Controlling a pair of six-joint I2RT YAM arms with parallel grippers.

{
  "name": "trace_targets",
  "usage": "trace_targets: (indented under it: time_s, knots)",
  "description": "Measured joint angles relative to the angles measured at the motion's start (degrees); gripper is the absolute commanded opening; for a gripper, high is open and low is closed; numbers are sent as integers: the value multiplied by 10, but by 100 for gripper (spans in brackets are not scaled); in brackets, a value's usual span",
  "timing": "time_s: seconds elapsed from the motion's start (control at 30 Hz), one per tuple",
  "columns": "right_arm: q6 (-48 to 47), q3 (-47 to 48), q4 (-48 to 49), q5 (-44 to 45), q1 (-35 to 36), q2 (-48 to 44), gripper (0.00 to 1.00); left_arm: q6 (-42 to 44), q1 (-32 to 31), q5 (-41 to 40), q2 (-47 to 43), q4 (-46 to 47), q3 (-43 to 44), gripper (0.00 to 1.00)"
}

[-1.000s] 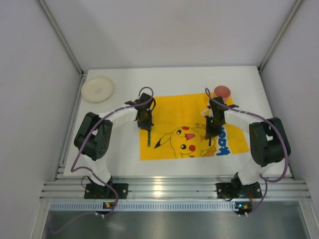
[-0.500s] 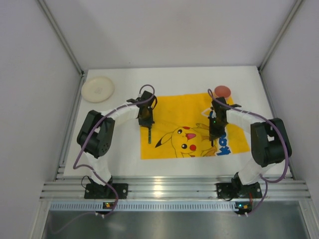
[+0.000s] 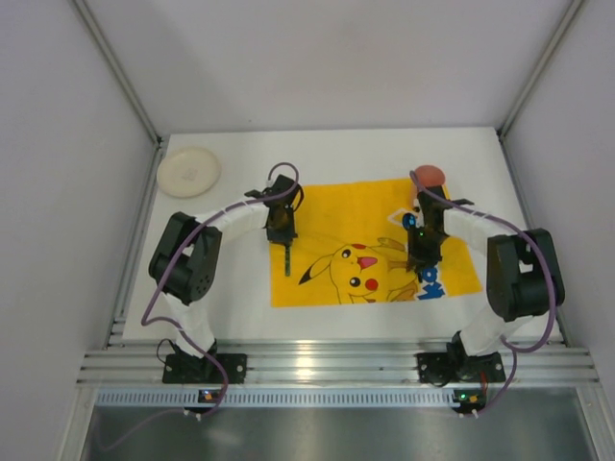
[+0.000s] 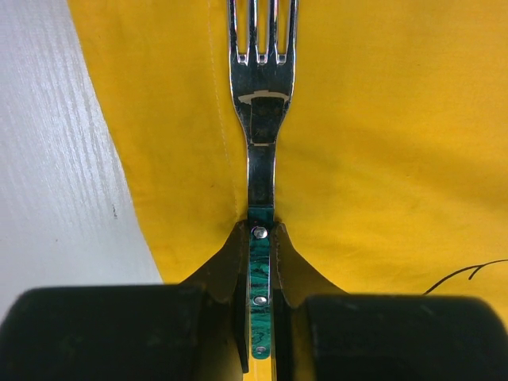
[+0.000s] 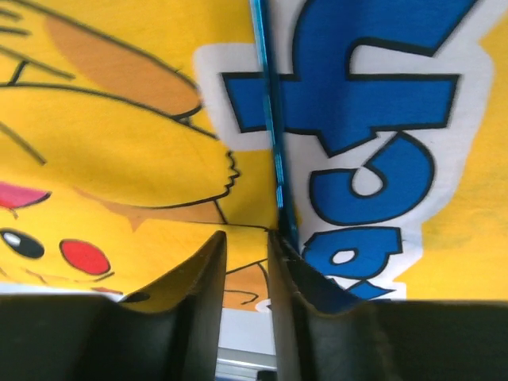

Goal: Set the dinner table for one person

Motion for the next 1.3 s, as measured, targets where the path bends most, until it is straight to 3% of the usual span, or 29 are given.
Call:
trace_targets:
  time_s: [0.13, 0.17, 0.2, 0.23, 0.4, 0.53, 1.0, 1.3]
  knots:
    - [0, 25, -19, -44, 14, -6, 64, -3, 0, -5, -14, 7, -20, 0]
    - [0, 38, -24, -54, 24, -10, 74, -4, 0, -8, -20, 7, -28, 0]
    - [1, 54, -27, -63, 35, -18, 93, -5, 0, -10, -25, 7, -34, 0]
    - [4, 73, -32, -72, 50, -26, 100, -7, 0, -12, -29, 7, -39, 0]
    - [3, 174, -44, -105, 103, -74, 100, -11, 1, -22, -41, 5, -54, 0]
    - [0, 213, -60, -110, 105, -100, 100, -5, 3, -30, -42, -1, -54, 0]
    - [1, 169, -96, -113, 105, -124, 100, 43, 67, -42, -11, -51, 26, 0]
    - [5, 150, -99, -111, 105, -157, 100, 23, 39, -1, -111, -68, -3, 0]
